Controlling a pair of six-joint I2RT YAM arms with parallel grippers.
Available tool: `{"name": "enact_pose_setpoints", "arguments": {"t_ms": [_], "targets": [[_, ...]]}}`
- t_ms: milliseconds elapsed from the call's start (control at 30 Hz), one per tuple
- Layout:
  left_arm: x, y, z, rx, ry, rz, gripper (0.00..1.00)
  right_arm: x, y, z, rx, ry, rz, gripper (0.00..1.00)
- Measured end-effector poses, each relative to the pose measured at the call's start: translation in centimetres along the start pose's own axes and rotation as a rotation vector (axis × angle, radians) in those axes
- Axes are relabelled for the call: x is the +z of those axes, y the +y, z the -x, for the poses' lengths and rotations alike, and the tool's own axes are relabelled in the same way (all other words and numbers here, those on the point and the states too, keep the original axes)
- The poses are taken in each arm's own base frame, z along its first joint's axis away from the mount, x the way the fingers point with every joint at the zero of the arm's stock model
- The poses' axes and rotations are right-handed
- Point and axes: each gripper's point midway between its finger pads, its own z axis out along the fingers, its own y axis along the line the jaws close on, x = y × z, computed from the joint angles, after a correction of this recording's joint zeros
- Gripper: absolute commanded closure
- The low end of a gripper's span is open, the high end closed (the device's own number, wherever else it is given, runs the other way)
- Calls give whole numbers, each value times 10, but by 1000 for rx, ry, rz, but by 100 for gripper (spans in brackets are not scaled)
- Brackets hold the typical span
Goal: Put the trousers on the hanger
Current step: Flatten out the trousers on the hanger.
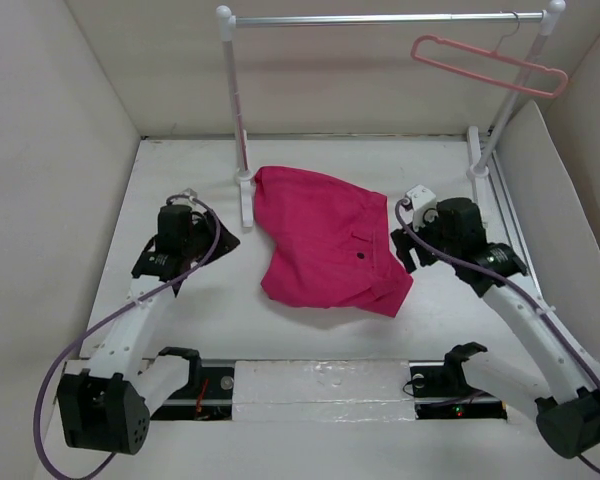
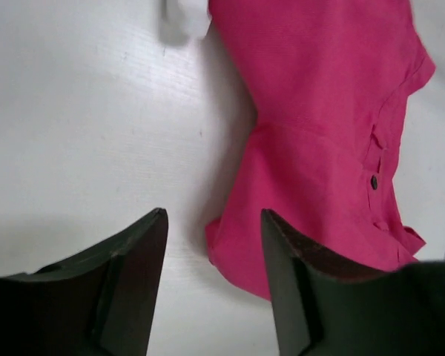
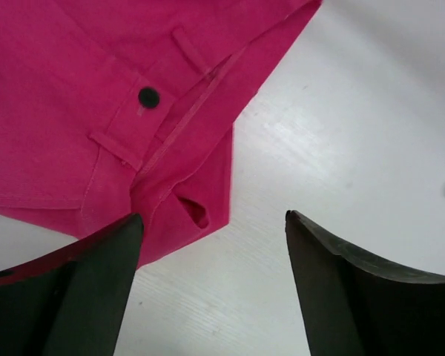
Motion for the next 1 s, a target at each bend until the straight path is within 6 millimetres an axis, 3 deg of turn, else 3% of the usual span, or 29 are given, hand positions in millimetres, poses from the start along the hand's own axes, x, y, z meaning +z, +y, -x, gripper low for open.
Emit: {"name": "enact_pose_setpoints", "arguments": {"t_ms": [33, 167, 233, 333, 567, 600, 633, 700, 800, 833, 867, 933, 967, 1000], "targets": [[5, 7, -11, -11, 26, 8, 41, 11, 3, -12, 11, 36, 18, 16], [28, 22, -55, -35, 142, 54, 26, 47, 24, -52, 50, 149, 126, 16], [38, 10, -83, 5, 220, 47, 25, 58, 36, -64, 67, 173, 189, 16], [44, -8, -111, 27, 282, 9, 23, 60, 55, -74, 81, 166, 272, 15], [43, 8, -131, -71, 263, 17, 24, 46, 77, -82, 82, 100, 359, 22], [45, 11, -137, -84, 274, 19, 25, 46, 79, -84, 87, 107, 367, 24], [47, 16, -145, -101, 287, 19, 26, 47, 81, -87, 91, 115, 375, 34], [51, 14, -152, -151, 300, -12, 29, 48, 84, -90, 97, 126, 388, 39], [61, 4, -149, -191, 283, -63, 32, 51, 86, -91, 97, 133, 392, 66], [65, 0, -148, -202, 279, -80, 35, 53, 86, -91, 97, 134, 394, 85], [69, -4, -145, -209, 270, -95, 41, 56, 86, -91, 96, 141, 396, 95], [78, -8, -144, -223, 264, -111, 69, 62, 86, -88, 105, 165, 405, 100], [83, -8, -144, -229, 264, -110, 100, 63, 86, -88, 108, 168, 405, 100], [86, -7, -145, -231, 268, -107, 100, 67, 84, -77, 103, 164, 406, 100]]}}
